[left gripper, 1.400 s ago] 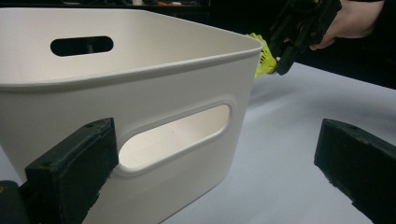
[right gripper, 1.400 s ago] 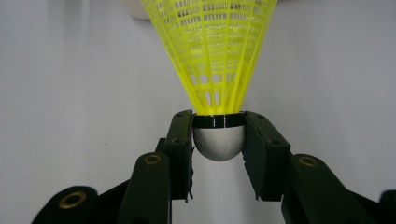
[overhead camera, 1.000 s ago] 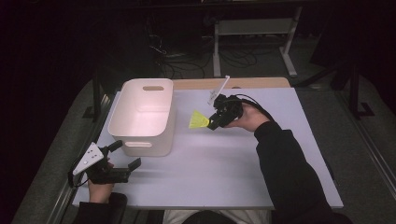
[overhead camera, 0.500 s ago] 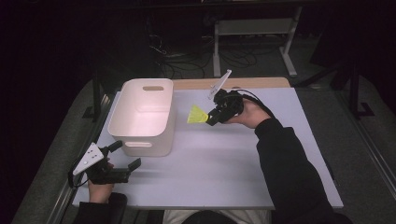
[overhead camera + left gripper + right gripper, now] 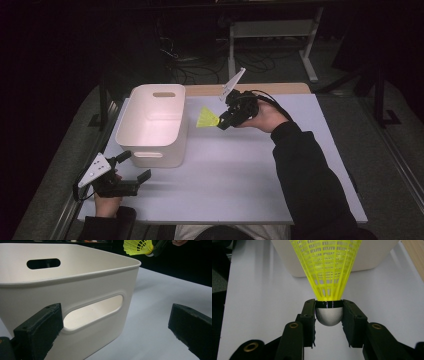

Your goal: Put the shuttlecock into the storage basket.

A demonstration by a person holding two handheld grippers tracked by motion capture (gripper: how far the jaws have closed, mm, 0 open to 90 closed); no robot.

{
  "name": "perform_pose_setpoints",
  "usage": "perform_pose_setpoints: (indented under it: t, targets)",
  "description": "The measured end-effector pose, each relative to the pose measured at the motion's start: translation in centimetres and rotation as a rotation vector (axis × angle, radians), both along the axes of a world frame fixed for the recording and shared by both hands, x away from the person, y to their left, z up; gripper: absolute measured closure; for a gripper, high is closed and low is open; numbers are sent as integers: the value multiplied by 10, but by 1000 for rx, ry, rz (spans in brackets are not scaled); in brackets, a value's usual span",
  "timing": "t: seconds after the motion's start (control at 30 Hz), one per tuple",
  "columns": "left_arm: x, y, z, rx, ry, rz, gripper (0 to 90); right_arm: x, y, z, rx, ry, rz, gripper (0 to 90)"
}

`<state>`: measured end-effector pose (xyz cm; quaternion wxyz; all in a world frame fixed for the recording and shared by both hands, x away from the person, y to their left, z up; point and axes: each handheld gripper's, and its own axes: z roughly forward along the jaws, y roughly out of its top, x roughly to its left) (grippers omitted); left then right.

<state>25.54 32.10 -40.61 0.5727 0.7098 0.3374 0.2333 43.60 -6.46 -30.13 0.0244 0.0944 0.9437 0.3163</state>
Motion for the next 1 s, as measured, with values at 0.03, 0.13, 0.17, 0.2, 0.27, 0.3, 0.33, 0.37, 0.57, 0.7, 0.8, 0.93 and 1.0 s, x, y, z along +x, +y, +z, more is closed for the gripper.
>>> perform_pose_setpoints:
  t: [0.03,0.13,0.17,0.2,0.27,0.3,0.33,0.37,0.57,0.7,0.8,0.93,1.0]
  targets:
    - [0,0,0,0,0,0,0,0,1,1,1,-1,0,632]
    - [0,0,0,-1,0,1,0,0,3,3,-4,-7,-2,632]
    - [0,0,0,-1,0,1,0,1,6,5,-7,-13,-1,633]
    - [0,0,0,-1,0,1,0,1,6,5,-7,-13,-1,633]
    - [0,0,0,-1,-1,1,0,2,11,8,-5,-18,5,632]
    - [0,0,0,-1,-1,1,0,2,13,9,-4,-22,8,633]
    - [0,0,0,-1,-1,1,0,3,14,10,-1,-20,7,632]
    - [0,0,0,0,-1,1,0,3,14,10,-1,-20,7,632]
    - [0,0,0,0,-2,0,0,2,22,18,-1,-27,15,633]
    - [0,0,0,0,-1,0,0,2,25,21,5,-33,20,632]
    - [0,0,0,1,-1,1,0,2,27,25,13,-33,20,633]
    - [0,0,0,-3,-1,2,0,2,31,29,17,-38,22,633]
    - [0,0,0,-2,-1,2,0,2,32,30,17,-41,22,632]
